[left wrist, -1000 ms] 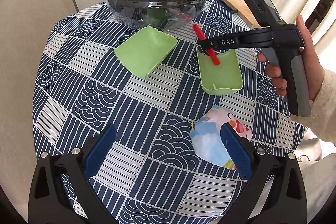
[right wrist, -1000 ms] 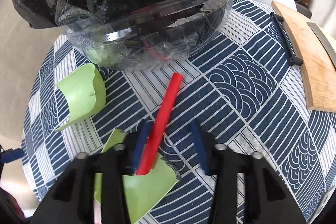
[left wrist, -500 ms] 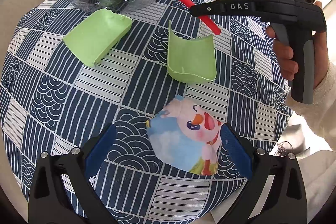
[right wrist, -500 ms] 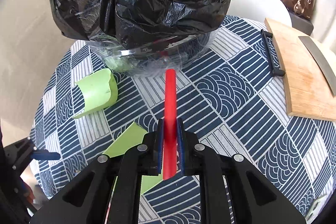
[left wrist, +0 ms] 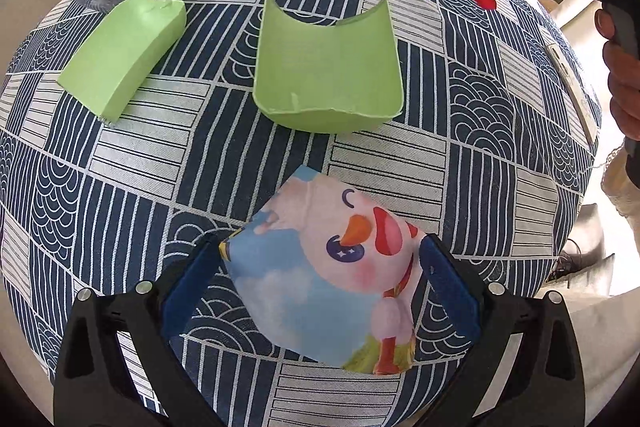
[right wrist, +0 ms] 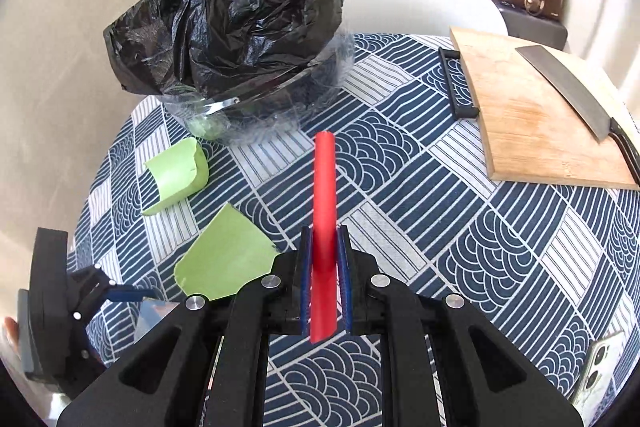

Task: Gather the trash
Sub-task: 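Carry the paper with the left gripper while the right gripper carries the straw to the bin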

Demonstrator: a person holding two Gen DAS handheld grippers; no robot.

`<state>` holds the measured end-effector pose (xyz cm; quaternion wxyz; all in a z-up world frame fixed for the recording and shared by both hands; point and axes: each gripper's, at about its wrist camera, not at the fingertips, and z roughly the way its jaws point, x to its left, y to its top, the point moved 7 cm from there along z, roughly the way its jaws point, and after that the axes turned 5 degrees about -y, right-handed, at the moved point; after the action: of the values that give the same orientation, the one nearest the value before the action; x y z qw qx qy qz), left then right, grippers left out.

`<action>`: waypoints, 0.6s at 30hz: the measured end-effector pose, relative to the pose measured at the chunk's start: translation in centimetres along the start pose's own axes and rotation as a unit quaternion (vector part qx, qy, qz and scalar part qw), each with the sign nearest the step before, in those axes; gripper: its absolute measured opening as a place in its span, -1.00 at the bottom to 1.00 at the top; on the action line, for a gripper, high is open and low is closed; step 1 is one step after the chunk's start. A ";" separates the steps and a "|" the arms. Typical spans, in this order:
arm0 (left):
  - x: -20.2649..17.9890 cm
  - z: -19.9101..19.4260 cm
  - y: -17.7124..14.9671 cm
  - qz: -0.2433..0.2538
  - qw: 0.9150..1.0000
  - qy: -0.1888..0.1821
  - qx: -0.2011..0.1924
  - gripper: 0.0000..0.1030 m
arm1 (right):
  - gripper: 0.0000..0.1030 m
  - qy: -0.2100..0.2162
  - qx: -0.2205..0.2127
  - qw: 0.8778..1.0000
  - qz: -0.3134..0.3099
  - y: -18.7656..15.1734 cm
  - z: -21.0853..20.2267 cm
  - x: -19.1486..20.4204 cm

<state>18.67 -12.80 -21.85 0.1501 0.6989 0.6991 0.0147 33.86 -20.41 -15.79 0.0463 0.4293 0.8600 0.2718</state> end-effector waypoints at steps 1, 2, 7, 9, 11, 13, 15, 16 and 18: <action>-0.2 0.1 0.0 0.002 1.000 0.008 0.002 0.88 | -0.78 -0.001 -0.001 1.000 0.003 -0.2 -0.2 -0.2; -0.3 0.1 0.1 0.006 1.000 0.015 0.000 0.85 | -0.78 -0.002 -0.002 1.000 0.005 -0.3 -0.4 -0.5; 0.5 -0.7 0.5 -0.005 1.000 0.015 -0.014 0.39 | -0.78 -0.009 -0.010 1.000 0.015 -0.8 -1.1 -1.8; 0.9 -0.9 0.4 -0.012 1.000 0.013 -0.015 0.31 | -0.78 -0.016 -0.018 0.999 0.022 -0.8 -1.5 -2.3; 1.4 -1.2 0.3 -0.020 1.000 0.012 -0.017 0.24 | -0.77 -0.022 -0.027 0.999 0.024 -0.7 -1.9 -2.6; 1.9 -1.7 0.2 -0.031 0.999 0.012 -0.024 0.20 | -0.77 -0.030 -0.035 0.999 0.019 -0.5 -2.3 -2.8; 2.3 -2.4 0.2 -0.037 0.999 0.006 -0.031 0.19 | -0.77 -0.033 -0.041 0.998 0.014 -0.3 -2.7 -2.7; 2.6 -2.8 0.2 -0.037 0.999 0.015 -0.034 0.19 | -0.77 -0.033 -0.045 0.998 0.012 -0.3 -2.9 -2.7; 3.6 -3.5 0.2 -0.038 0.998 0.025 -0.038 0.18 | -0.78 -0.026 -0.051 0.998 0.011 -0.1 -3.2 -2.6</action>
<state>18.18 -8.61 -19.15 0.1594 0.6650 0.7277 0.0531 34.43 -23.83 -13.50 0.0875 0.4430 0.8388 0.3041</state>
